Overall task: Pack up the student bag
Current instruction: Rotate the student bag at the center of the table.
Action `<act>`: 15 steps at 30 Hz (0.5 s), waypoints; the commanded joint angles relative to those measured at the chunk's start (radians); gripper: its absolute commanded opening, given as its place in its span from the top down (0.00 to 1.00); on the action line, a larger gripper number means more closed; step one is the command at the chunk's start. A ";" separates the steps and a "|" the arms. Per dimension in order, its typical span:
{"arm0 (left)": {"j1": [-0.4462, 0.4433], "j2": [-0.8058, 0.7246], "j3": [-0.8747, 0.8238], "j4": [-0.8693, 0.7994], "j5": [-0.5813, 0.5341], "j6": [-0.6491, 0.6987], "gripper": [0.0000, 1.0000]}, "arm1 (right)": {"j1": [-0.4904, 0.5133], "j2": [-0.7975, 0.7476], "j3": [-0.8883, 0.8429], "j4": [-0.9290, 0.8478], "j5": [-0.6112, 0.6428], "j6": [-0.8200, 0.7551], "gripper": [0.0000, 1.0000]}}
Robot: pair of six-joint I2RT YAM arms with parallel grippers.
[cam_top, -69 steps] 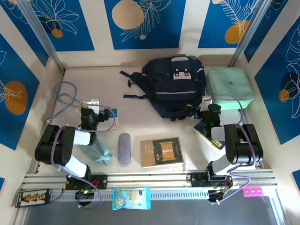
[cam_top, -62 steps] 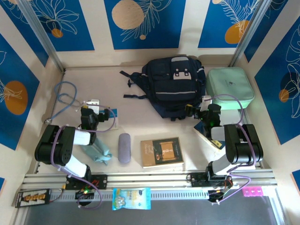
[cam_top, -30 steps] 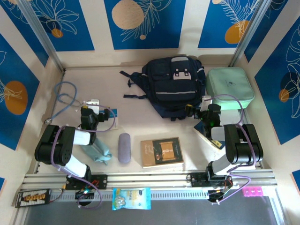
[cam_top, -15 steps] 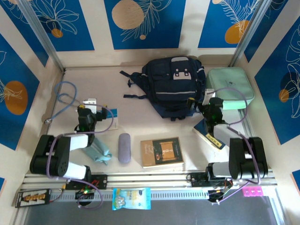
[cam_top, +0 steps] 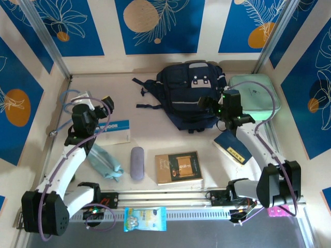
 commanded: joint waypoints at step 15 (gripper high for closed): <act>0.008 -0.051 0.023 -0.140 0.254 0.010 0.00 | 0.032 0.357 0.033 0.013 0.063 0.234 0.10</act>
